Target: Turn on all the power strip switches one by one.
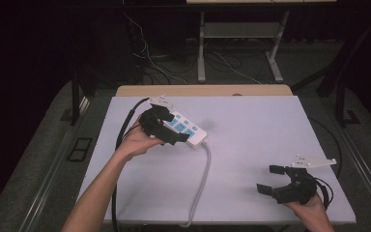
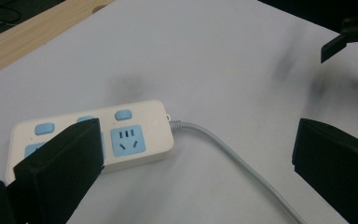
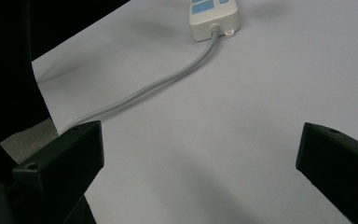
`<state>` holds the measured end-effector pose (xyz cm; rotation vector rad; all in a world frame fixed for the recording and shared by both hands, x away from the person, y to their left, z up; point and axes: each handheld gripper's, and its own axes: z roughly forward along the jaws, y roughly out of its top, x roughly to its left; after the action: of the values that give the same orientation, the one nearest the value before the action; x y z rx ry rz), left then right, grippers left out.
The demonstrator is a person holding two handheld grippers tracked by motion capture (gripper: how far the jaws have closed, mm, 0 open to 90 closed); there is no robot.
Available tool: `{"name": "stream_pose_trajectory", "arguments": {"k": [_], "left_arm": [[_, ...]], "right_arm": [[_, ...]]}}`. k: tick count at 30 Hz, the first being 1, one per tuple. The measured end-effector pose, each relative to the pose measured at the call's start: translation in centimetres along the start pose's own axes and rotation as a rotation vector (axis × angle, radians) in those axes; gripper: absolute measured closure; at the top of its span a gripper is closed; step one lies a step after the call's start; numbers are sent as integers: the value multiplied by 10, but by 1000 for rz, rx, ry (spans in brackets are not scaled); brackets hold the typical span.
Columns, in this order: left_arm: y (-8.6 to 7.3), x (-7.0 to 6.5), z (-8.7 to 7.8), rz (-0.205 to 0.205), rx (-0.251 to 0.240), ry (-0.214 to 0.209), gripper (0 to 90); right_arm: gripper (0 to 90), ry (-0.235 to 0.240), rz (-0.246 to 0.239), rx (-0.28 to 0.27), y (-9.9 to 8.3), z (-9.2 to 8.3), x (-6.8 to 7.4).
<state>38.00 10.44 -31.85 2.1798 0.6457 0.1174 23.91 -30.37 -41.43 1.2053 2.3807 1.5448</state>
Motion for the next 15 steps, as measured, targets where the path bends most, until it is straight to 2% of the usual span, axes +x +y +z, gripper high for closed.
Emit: {"name": "stream_pose_trajectory", "arguments": {"k": [7, 15], "left_arm": [[12, 10, 5, 13, 26, 7, 7], [24, 21, 12, 5, 39, 15, 14]], "right_arm": [[5, 1, -2, 3, 0, 0, 0], [5, 2, -2, 1, 0, 0, -1]]}}
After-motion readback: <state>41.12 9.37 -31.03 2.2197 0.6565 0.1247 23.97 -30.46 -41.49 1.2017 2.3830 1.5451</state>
